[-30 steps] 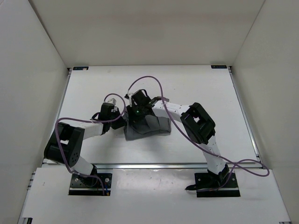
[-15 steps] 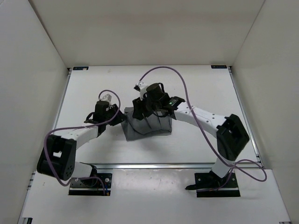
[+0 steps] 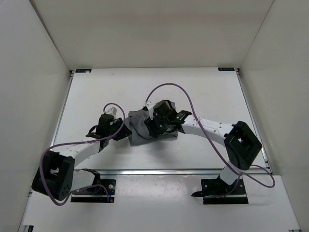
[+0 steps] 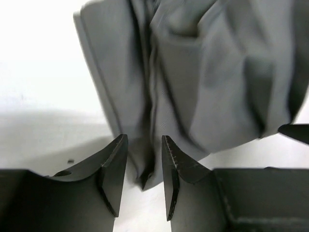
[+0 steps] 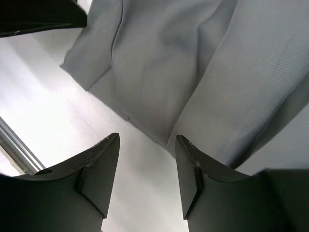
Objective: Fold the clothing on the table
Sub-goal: Fold the skirt
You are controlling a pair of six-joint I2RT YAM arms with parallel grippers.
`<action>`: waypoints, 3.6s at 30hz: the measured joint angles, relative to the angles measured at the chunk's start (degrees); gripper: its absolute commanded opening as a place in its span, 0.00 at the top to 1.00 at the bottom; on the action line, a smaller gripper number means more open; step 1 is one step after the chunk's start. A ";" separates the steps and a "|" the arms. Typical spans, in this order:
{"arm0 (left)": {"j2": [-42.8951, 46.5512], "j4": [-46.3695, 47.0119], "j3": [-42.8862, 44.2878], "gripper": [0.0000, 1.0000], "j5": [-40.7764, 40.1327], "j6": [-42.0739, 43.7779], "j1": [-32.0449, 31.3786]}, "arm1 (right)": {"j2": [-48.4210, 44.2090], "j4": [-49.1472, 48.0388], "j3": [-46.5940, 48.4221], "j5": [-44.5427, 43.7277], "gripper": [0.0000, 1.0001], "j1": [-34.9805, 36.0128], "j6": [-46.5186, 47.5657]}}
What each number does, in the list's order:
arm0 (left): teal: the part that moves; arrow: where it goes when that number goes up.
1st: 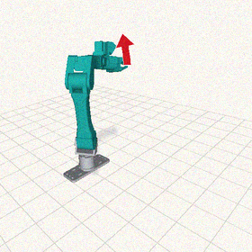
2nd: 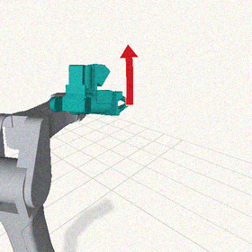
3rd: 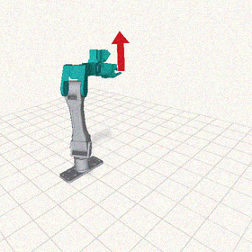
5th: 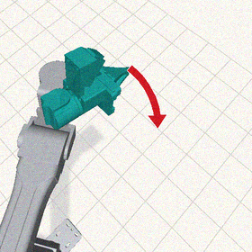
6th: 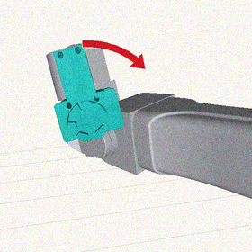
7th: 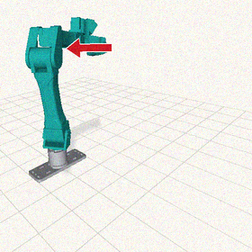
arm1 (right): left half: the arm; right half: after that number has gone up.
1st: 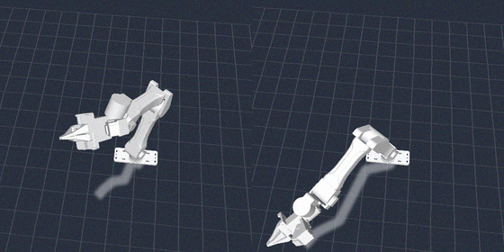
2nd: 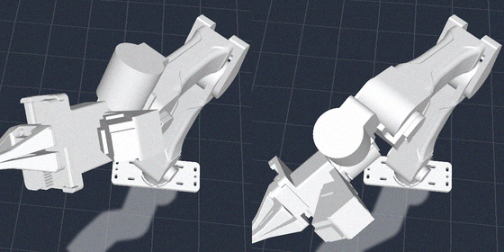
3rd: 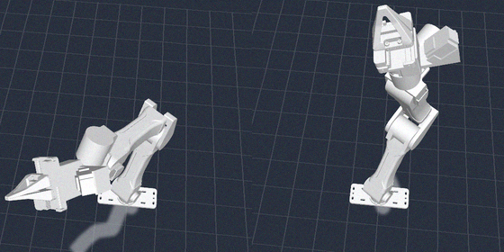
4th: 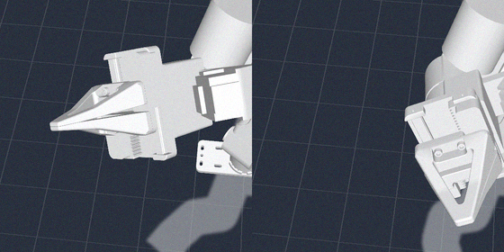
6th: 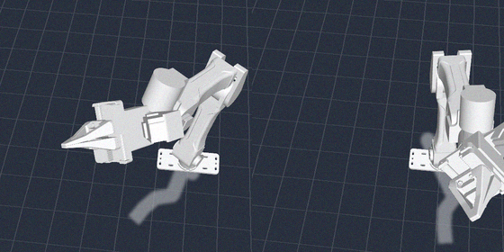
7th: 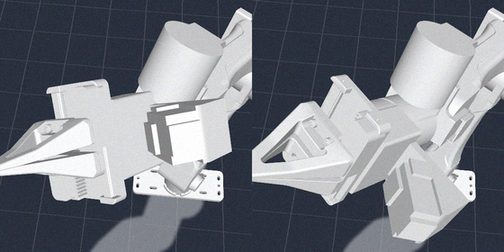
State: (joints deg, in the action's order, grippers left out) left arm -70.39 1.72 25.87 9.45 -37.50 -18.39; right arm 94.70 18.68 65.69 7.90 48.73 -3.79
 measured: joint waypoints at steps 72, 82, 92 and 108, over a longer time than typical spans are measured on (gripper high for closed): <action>15.82 -6.25 -0.48 0.61 -1.18 -0.92 4.74 | 9.09 -16.33 0.26 12.02 0.56 3.04 -10.14; 26.16 -10.75 -0.33 0.59 -0.87 -0.59 5.01 | -27.12 -25.44 -17.77 3.67 0.45 -4.70 -11.69; 15.74 -10.51 0.96 0.02 9.94 2.56 1.92 | -33.55 -20.61 -29.62 3.15 0.42 -19.06 -12.57; 19.80 -9.42 1.81 0.01 12.39 4.74 1.09 | -34.23 -20.74 -29.79 4.42 0.39 -18.88 -12.50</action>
State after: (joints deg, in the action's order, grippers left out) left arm -50.59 -7.70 27.68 21.85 -32.75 -17.30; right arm 60.47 -2.07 35.90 12.32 29.85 -16.29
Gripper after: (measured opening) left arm 0.983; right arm 0.609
